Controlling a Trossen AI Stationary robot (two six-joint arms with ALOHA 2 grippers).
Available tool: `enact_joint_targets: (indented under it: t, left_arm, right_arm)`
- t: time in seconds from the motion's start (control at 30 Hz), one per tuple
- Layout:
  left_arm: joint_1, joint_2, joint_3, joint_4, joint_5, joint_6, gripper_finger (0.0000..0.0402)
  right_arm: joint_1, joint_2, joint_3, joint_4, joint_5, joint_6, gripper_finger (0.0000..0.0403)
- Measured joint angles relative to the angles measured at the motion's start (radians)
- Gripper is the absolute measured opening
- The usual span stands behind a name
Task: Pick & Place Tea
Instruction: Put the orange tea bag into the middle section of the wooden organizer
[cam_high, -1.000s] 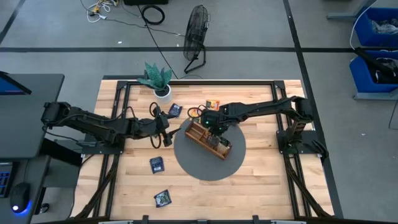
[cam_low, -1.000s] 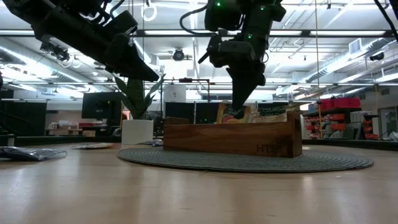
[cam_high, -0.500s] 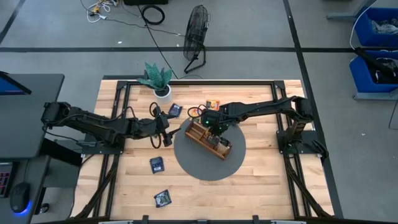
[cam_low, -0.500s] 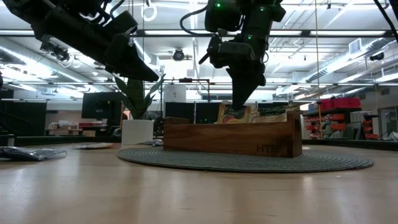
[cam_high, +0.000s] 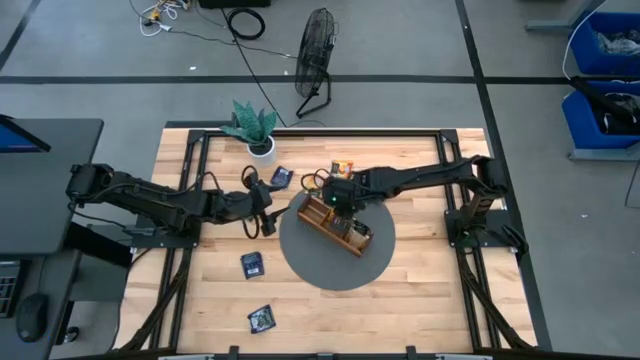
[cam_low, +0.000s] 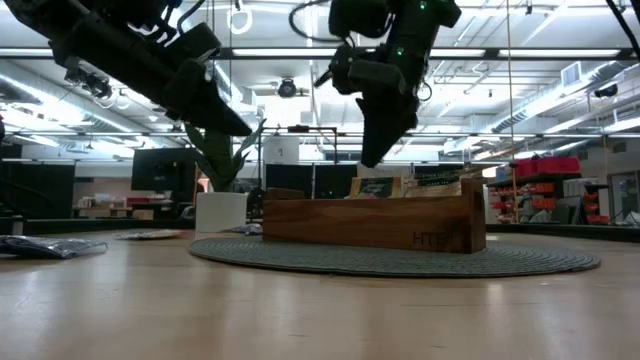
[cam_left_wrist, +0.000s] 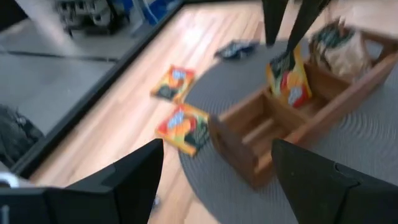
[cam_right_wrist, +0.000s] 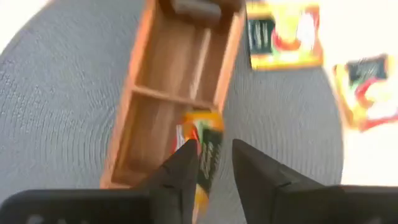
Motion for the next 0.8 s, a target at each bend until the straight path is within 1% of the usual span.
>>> enact_joint_targets:
  t: [0.07, 0.13, 0.23, 0.37, 0.43, 0.53, 0.63, 0.7, 0.8]
  left_arm:
    - [0.000, 0.000, 0.000, -0.035, 0.001, -0.030, 0.0300]
    - [0.000, 0.000, 0.000, -0.060, 0.001, -0.063, 0.0300]
    - [0.000, 0.000, 0.000, -0.080, 0.001, -0.103, 0.0300]
    - [-0.013, 0.000, 0.000, -0.071, 0.006, -0.115, 0.0300]
    - [-0.018, 0.000, -0.008, -0.025, 0.004, -0.117, 0.0300]
    - [-0.029, -0.011, -0.059, 0.086, 0.001, -0.100, 0.0300]
    - [-0.047, -0.036, -0.130, 0.216, 0.001, -0.080, 0.0300]
    - [-0.055, -0.069, -0.169, 0.230, 0.000, -0.074, 0.0300]
    - [-0.052, -0.129, -0.216, 0.226, -0.004, -0.086, 0.0300]
  right_arm:
    - [0.027, 0.000, 0.000, 0.042, 0.055, -0.034, 0.0117]
    - [0.053, -0.001, 0.000, 0.079, 0.088, -0.060, 0.0121]
    - [0.089, -0.002, -0.008, 0.166, 0.101, -0.096, 0.0125]
    - [0.144, -0.012, -0.072, 0.360, 0.117, -0.159, 0.0125]
    - [0.167, -0.016, -0.131, 0.498, 0.120, -0.187, 0.0125]
    - [0.199, -0.024, -0.230, 0.720, 0.134, -0.227, 0.0125]
    - [0.237, -0.051, -0.313, 0.896, 0.220, -0.287, 0.0126]
    - [0.268, -0.070, -0.356, 0.960, 0.268, -0.331, 0.0126]
    - [0.303, -0.092, -0.401, 1.054, 0.281, -0.353, 0.0126]
